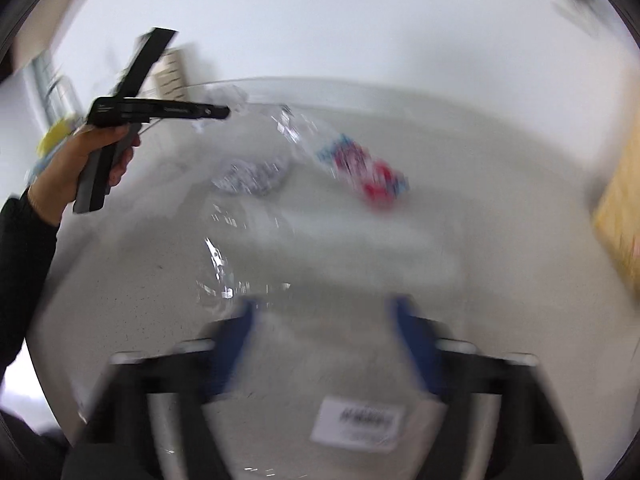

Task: Collect trash
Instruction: 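Grasp the crumpled plastic bag with the left gripper while the right grasps the clear sleeve, then carry the crumpled bag and clear sleeve down over the wastebasket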

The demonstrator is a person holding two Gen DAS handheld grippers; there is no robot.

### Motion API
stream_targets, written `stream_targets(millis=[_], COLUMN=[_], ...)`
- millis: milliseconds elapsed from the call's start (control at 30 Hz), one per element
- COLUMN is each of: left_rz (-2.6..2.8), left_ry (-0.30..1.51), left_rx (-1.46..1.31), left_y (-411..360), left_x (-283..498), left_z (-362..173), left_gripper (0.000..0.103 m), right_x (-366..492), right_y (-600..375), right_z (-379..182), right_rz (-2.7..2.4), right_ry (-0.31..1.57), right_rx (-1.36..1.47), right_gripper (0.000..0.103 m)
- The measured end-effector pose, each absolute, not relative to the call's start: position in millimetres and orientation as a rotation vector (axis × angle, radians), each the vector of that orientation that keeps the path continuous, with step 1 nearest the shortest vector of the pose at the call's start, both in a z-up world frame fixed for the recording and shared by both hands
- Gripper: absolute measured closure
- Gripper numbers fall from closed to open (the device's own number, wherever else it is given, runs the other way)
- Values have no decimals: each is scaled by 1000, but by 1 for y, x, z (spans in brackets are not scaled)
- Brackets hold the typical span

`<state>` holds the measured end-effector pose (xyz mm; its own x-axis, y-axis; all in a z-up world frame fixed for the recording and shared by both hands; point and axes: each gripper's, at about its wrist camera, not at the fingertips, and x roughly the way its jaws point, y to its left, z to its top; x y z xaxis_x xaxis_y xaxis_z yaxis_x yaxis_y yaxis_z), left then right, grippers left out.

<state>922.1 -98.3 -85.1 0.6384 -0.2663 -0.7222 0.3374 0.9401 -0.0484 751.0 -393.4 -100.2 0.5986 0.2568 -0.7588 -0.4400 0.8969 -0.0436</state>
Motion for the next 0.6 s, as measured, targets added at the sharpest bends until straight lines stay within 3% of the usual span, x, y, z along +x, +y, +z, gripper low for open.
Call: stream_targets(millis=[33, 67, 133, 167, 367, 600], left_rz=[-336, -328, -335, -335, -349, -376], left_ry=[802, 801, 808, 807, 784, 766], left_rx=[86, 81, 63, 56, 13, -27], left_y=[-94, -90, -89, -89, -68, -72], left_x=[919, 917, 917, 918, 914, 919], left_z=[-85, -80, -80, -80, -68, -52], left_gripper=[59, 59, 59, 59, 59, 59], right_x=[761, 770, 780, 781, 774, 793], right_y=[-392, -389, -374, -359, -271, -238], right_z=[-94, -89, -87, -87, -108, -125], right_rz=[365, 308, 271, 266, 189, 64], right_ry=[854, 859, 899, 896, 885, 951], right_rx=[-256, -259, -252, -270, -438, -483], right_gripper=[41, 40, 21, 20, 18, 20])
